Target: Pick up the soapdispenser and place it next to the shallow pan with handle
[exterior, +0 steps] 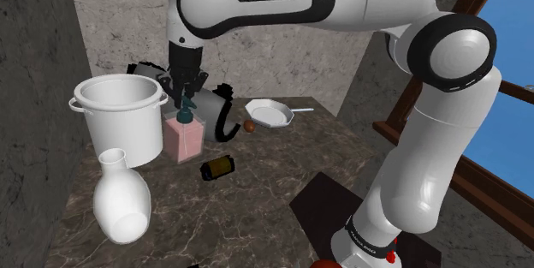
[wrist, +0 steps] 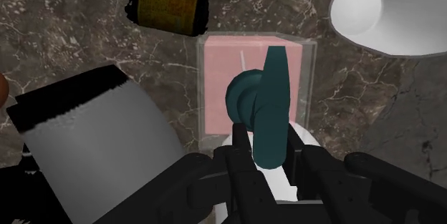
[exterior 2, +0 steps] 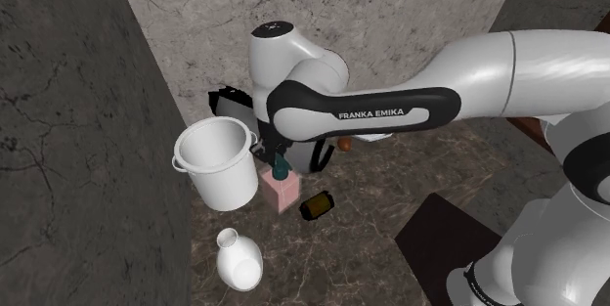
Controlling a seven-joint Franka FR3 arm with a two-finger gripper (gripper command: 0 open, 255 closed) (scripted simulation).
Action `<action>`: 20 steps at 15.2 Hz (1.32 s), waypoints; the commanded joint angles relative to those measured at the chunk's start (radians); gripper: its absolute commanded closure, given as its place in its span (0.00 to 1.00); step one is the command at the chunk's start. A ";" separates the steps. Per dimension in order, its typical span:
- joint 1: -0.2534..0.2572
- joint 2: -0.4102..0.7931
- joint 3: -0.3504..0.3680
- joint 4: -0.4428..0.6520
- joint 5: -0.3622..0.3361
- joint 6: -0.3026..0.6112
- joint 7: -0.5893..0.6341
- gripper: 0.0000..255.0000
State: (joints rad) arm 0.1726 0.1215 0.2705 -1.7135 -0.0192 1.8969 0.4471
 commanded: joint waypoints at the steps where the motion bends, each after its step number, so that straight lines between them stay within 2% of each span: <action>1: 0.000 0.000 0.000 0.030 0.000 -0.030 -0.001 1.00; 20: 0.011 0.042 0.005 0.342 -0.012 -0.301 0.008 1.00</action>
State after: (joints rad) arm 0.1823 0.1602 0.2748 -1.3908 -0.0299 1.6114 0.4539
